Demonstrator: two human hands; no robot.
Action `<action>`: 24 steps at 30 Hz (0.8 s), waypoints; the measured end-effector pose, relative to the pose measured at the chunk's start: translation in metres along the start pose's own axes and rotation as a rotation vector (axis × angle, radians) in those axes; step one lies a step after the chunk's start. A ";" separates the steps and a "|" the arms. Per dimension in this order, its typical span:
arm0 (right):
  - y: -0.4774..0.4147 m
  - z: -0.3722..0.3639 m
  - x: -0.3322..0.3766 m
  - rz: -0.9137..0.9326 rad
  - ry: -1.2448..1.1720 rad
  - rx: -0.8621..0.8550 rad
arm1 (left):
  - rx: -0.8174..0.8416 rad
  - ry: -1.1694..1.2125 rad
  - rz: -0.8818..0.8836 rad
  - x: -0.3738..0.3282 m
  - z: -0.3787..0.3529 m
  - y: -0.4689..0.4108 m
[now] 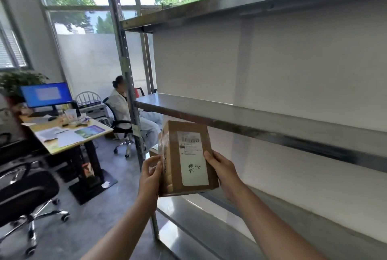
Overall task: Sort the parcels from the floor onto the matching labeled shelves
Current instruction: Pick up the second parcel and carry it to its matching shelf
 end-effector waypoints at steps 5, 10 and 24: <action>-0.021 -0.020 -0.009 -0.071 0.013 -0.004 | -0.184 0.028 -0.039 0.000 0.021 0.003; -0.034 -0.051 -0.021 -0.137 -0.123 0.107 | -0.265 0.068 -0.066 -0.006 0.037 0.013; -0.048 -0.236 -0.054 -0.206 -0.235 0.394 | -0.421 -0.036 0.008 -0.015 0.188 0.008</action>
Point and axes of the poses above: each hand's wrist, its own y-axis away from the middle knuckle, its own z-axis out of the back of the hand, x = y × z, the point moved 10 cm from there along -y, towards the middle knuckle
